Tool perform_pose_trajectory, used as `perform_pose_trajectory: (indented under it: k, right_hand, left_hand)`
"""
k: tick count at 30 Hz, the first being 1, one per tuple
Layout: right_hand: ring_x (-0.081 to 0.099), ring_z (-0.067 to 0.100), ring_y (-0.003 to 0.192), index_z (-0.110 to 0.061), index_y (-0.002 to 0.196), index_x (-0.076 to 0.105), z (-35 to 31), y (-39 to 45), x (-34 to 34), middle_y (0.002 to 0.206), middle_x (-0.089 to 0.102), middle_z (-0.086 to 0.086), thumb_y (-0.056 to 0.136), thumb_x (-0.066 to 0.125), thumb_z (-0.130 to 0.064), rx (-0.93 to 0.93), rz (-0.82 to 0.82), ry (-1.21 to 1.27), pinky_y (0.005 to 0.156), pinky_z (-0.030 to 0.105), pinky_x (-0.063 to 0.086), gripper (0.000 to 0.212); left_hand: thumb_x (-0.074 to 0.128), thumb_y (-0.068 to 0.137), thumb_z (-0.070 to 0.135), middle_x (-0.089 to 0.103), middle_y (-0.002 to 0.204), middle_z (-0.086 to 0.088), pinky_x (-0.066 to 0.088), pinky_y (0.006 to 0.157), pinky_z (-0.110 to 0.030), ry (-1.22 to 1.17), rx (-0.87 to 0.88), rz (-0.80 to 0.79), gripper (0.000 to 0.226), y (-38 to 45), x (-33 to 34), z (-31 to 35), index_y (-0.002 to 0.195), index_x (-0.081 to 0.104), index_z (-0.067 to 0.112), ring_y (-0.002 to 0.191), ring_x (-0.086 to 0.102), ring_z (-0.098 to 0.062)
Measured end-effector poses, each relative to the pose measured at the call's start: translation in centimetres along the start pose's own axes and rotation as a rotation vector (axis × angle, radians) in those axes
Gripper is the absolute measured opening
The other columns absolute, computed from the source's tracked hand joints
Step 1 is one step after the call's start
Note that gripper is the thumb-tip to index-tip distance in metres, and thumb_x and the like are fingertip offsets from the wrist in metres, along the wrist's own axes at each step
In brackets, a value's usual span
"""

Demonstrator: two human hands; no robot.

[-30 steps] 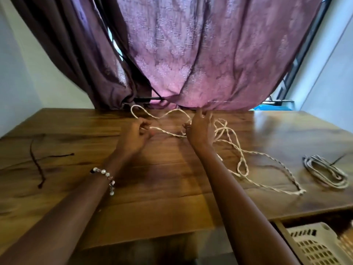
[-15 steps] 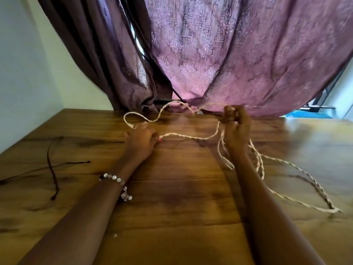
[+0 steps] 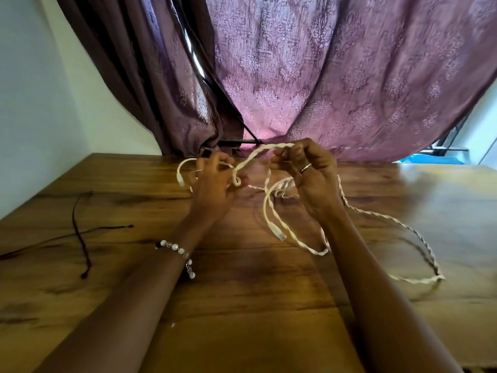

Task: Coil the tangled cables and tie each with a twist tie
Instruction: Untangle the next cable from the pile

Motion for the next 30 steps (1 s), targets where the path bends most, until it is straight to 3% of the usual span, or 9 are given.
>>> perform_pose_trajectory:
  k: [4, 8, 11, 13, 16, 19, 23, 26, 30]
  right_hand:
    - [0.059, 0.014, 0.074, -0.022, 0.088, 0.068, -0.8, 0.4, -3.1, 0.081, 0.063, 0.009, 0.088, 0.065, -0.013, -0.126, 0.143, -0.241, 0.066, 0.025, 0.047, 0.010]
    - [0.057, 0.004, 0.079, -0.010, 0.091, 0.067, -1.4, 0.6, -6.1, 0.093, 0.054, 0.017, 0.083, 0.068, 0.001, -0.197, 0.280, -0.402, 0.069, 0.015, 0.046, 0.013]
    - [0.057, -0.005, 0.075, -0.016, 0.085, 0.066, -0.9, 0.6, -7.3, 0.092, 0.057, 0.019, 0.084, 0.067, 0.000, -0.193, 0.385, -0.457, 0.067, 0.010, 0.045, 0.015]
    - [0.059, 0.002, 0.075, -0.028, 0.083, 0.066, -0.1, 0.5, -8.3, 0.092, 0.062, 0.021, 0.084, 0.070, -0.013, -0.175, 0.487, -0.476, 0.067, 0.017, 0.047, 0.016]
    - [0.061, 0.016, 0.078, -0.016, 0.090, 0.073, 0.5, 0.3, -9.2, 0.093, 0.063, 0.017, 0.082, 0.072, -0.022, -0.163, 0.574, -0.700, 0.069, 0.017, 0.047, 0.010]
    - [0.055, 0.030, 0.095, -0.008, 0.097, 0.074, 1.2, 0.4, -7.4, 0.104, 0.057, 0.018, 0.081, 0.068, -0.010, -0.100, 0.373, -1.123, 0.083, 0.027, 0.044, 0.018]
    - [0.047, 0.035, 0.102, -0.012, 0.111, 0.069, -0.1, 0.1, -2.8, 0.116, 0.055, 0.017, 0.075, 0.061, -0.003, -0.259, 0.193, -1.237, 0.081, 0.041, 0.046, 0.038]
    - [0.044, 0.029, 0.109, -0.016, 0.128, 0.059, -0.3, -0.5, 0.8, 0.127, 0.056, 0.008, 0.081, 0.063, -0.025, -0.377, 0.002, -1.171, 0.088, 0.037, 0.036, 0.048]
    - [0.040, 0.029, 0.111, -0.028, 0.135, 0.048, 2.5, -0.8, 1.3, 0.124, 0.057, 0.000, 0.083, 0.059, -0.053, -0.232, -0.111, -1.504, 0.086, 0.046, 0.034, 0.059]
  left_hand:
    - [0.061, 0.083, 0.013, 0.051, 0.116, -0.008, 0.041, 0.090, -0.048, 0.040, -0.216, 0.205, 0.021, 0.5, -3.4, -2.6, 0.098, 0.070, 0.024, 0.107, 0.046, -0.034]
    - [0.055, 0.090, 0.040, 0.055, 0.117, -0.003, 0.031, 0.087, -0.046, 0.286, -0.346, 0.304, 0.022, 0.6, -6.6, -5.2, 0.104, 0.067, 0.027, 0.111, 0.042, -0.035]
    - [0.052, 0.089, 0.050, 0.063, 0.107, -0.007, 0.033, 0.087, -0.049, 0.331, -0.369, 0.225, 0.035, 0.7, -6.6, -7.2, 0.099, 0.067, 0.020, 0.106, 0.047, -0.036]
    - [0.051, 0.088, 0.057, 0.069, 0.093, -0.009, 0.040, 0.087, -0.049, 0.247, -0.431, 0.155, 0.042, 0.7, -6.0, -8.4, 0.095, 0.067, 0.019, 0.096, 0.057, -0.035]
    - [0.059, 0.082, 0.059, 0.068, 0.065, -0.003, 0.049, 0.075, -0.040, -0.124, -0.500, 0.135, 0.041, 0.5, -5.8, -8.5, 0.078, 0.070, 0.020, 0.068, 0.063, -0.022]
    - [0.064, 0.087, 0.041, 0.055, 0.046, 0.006, 0.040, 0.058, -0.025, -0.609, -0.478, 0.171, 0.028, 0.9, -6.0, -7.0, 0.065, 0.069, 0.024, 0.046, 0.046, -0.004]
    - [0.049, 0.097, 0.012, 0.065, 0.077, -0.010, 0.034, 0.053, -0.020, -0.963, -0.357, 0.196, 0.032, 1.7, -5.8, -3.9, 0.074, 0.067, 0.025, 0.050, 0.039, -0.005]
    - [0.039, 0.100, 0.007, 0.067, 0.081, 0.010, 0.038, 0.055, -0.015, -1.044, -0.249, 0.108, 0.021, 1.9, -5.6, -1.6, 0.092, 0.057, -0.001, 0.050, 0.042, -0.003]
    - [0.037, 0.100, 0.023, 0.047, 0.094, -0.015, 0.038, 0.059, -0.022, -1.037, -0.062, -0.036, 0.030, 2.0, -6.0, 0.6, 0.090, 0.064, 0.031, 0.054, 0.043, -0.007]
Point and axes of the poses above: each hand's wrist, its own y-axis towards the middle knuckle, its own x-axis out of the palm, z = x × y, the point moved 5 cm from there along y, towards the middle knuckle
